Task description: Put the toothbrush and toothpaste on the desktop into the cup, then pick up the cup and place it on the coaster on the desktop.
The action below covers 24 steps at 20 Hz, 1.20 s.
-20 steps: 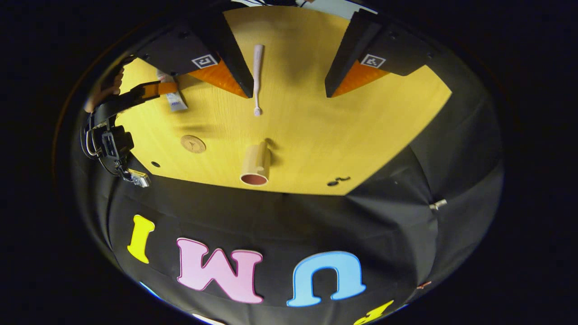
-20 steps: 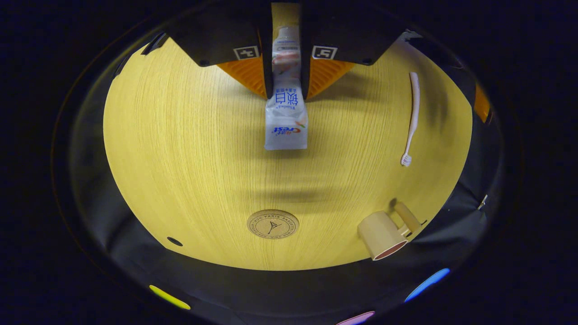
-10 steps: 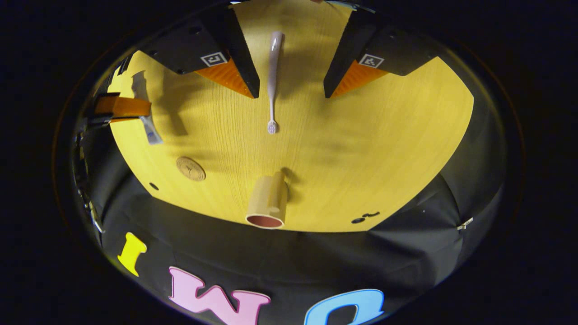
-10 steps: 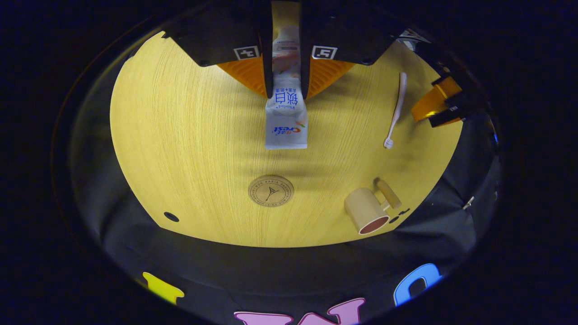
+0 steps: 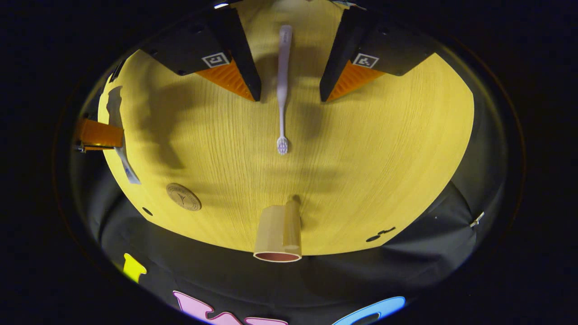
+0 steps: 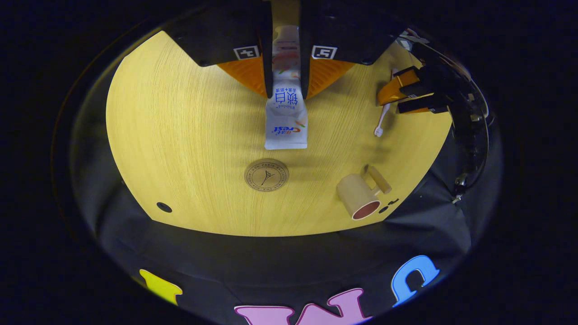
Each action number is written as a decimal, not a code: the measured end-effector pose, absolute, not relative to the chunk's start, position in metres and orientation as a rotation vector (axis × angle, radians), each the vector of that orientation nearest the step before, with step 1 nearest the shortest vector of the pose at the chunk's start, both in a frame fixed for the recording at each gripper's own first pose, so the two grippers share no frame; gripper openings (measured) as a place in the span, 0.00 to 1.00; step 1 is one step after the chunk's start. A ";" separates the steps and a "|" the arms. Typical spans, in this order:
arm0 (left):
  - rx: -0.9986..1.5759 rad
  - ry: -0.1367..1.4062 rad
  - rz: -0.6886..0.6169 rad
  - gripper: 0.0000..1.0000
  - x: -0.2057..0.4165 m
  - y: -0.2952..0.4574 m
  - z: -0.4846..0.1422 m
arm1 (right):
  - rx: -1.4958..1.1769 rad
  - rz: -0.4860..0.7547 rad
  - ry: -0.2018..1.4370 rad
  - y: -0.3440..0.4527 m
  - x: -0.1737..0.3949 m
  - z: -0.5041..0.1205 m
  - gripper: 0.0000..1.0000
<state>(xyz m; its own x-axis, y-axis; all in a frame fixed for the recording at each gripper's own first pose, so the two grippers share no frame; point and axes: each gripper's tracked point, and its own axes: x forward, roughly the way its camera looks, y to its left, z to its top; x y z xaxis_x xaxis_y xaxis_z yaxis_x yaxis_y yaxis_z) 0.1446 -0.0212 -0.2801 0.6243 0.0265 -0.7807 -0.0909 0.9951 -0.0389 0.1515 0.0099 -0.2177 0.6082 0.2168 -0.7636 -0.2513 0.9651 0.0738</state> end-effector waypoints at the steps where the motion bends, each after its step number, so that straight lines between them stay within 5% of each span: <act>1: -0.065 0.898 0.054 0.80 0.144 -0.020 -0.280 | -0.041 0.265 0.867 0.010 0.153 -0.215 0.27; 3: -0.042 0.900 0.025 0.69 0.147 -0.019 -0.280 | -0.042 0.257 0.853 0.011 0.155 -0.208 0.27; 4: -0.029 0.906 0.011 0.53 0.149 -0.020 -0.280 | -0.041 0.254 0.843 0.013 0.158 -0.205 0.27; 5: -0.015 0.910 -0.014 0.58 0.150 -0.023 -0.279 | -0.045 0.248 0.830 0.015 0.160 -0.202 0.27; 6: 0.004 0.915 -0.031 0.36 0.151 -0.025 -0.281 | -0.045 0.243 0.819 0.018 0.164 -0.198 0.27; 8: 0.039 0.926 -0.049 0.18 0.151 -0.026 -0.281 | -0.031 0.232 0.801 0.026 0.168 -0.188 0.27; 12: -0.006 0.921 -0.066 0.07 0.153 -0.027 -0.278 | -0.040 0.227 0.730 0.041 0.185 -0.163 0.27; 24: -0.205 0.664 -0.059 0.06 0.141 0.008 -0.204 | -0.025 0.318 0.431 0.144 0.283 -0.070 0.26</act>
